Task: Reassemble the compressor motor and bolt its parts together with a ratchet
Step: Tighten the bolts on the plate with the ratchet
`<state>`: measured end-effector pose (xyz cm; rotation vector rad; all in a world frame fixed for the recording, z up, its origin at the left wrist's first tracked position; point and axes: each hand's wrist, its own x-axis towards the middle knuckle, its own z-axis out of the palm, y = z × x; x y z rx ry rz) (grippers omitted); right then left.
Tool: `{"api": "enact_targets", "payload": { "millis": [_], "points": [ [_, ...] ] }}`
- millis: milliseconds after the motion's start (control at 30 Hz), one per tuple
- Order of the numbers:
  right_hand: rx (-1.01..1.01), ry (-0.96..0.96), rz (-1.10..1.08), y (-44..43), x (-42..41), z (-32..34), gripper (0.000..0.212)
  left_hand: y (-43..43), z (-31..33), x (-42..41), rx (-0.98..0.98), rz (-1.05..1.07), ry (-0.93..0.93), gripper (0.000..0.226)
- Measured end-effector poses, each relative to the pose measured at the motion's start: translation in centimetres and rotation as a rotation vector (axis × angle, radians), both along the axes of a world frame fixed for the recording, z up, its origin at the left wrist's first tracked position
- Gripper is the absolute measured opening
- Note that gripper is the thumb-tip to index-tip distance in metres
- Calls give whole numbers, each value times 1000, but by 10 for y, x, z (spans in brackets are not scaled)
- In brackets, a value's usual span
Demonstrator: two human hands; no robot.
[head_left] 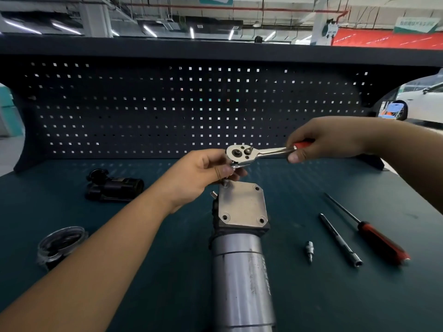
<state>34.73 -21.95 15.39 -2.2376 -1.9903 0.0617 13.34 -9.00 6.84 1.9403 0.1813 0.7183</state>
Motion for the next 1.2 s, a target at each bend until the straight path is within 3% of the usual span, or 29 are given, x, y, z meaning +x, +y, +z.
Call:
{"api": "enact_targets", "payload": {
  "millis": [200, 333, 733, 967, 1100, 1200],
  "points": [
    [-10, 2, 22, 2, 6, 2, 33, -1, -3, 2, -47, 5, -14, 18],
    [-2, 45, 35, -4, 9, -8, 56, -5, -4, 2, -17, 13, -8, 20],
    [63, 39, 47, -10, 5, -17, 67, -7, -7, 2, -29, 59, -25, 21],
    [35, 13, 13, -23, -3, -25, 39, -9, -7, 3, -49, 67, -33, 23],
    [13, 12, -14, -36, -14, -35, 53, -8, -8, 4, -43, 74, -39, 21],
    [24, 27, -14, -42, -22, -39, 51, -7, -8, 4, -27, 72, -42, 22]
  ]
}}
